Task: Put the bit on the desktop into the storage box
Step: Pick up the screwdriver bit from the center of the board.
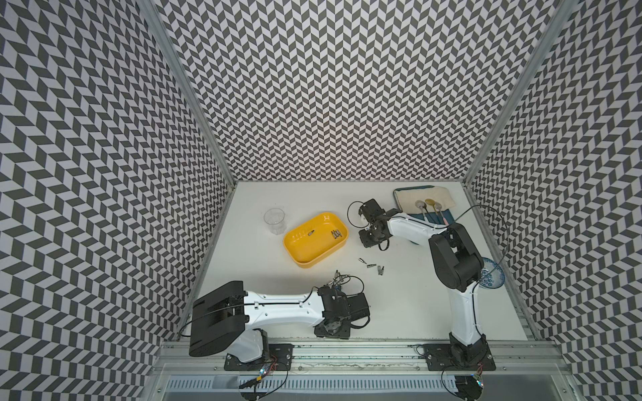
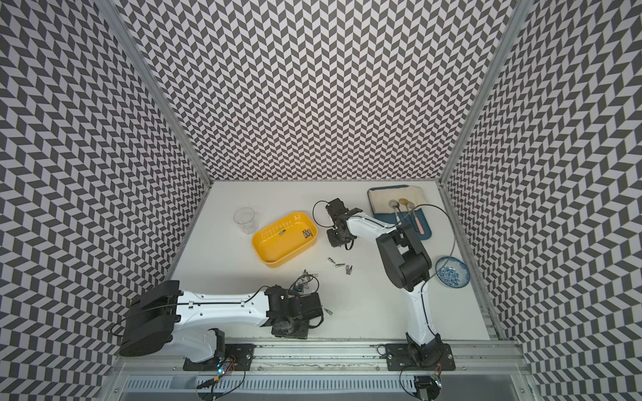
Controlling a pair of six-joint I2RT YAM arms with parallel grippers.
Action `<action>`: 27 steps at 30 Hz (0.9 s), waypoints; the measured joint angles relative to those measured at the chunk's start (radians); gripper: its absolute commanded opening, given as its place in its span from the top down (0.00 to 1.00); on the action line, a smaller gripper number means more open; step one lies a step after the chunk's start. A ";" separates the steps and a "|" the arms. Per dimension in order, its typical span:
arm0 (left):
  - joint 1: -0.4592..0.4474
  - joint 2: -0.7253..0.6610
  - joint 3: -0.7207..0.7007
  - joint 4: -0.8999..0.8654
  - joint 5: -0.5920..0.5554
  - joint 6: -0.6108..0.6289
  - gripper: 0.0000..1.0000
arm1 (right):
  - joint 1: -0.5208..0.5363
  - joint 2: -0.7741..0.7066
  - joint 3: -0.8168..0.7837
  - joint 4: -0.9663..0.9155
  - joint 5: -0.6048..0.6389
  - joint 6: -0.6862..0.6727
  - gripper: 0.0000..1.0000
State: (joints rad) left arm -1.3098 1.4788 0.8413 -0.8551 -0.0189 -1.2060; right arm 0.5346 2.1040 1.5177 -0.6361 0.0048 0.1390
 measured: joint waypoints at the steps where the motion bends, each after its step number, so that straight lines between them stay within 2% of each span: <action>1: 0.000 0.000 -0.001 0.000 -0.004 -0.002 0.46 | 0.000 0.000 0.000 0.000 -0.001 0.000 1.00; 11: 0.000 0.002 -0.002 0.037 -0.026 -0.020 0.46 | -0.001 0.000 0.000 0.000 -0.002 0.000 1.00; 27: 0.000 0.078 0.006 0.058 -0.025 -0.014 0.47 | -0.008 0.000 0.000 0.000 -0.014 0.000 1.00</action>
State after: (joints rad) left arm -1.3098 1.5570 0.8474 -0.7975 -0.0441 -1.2205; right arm 0.5266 2.1036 1.5177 -0.6357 -0.0093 0.1387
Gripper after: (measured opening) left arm 0.540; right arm 0.130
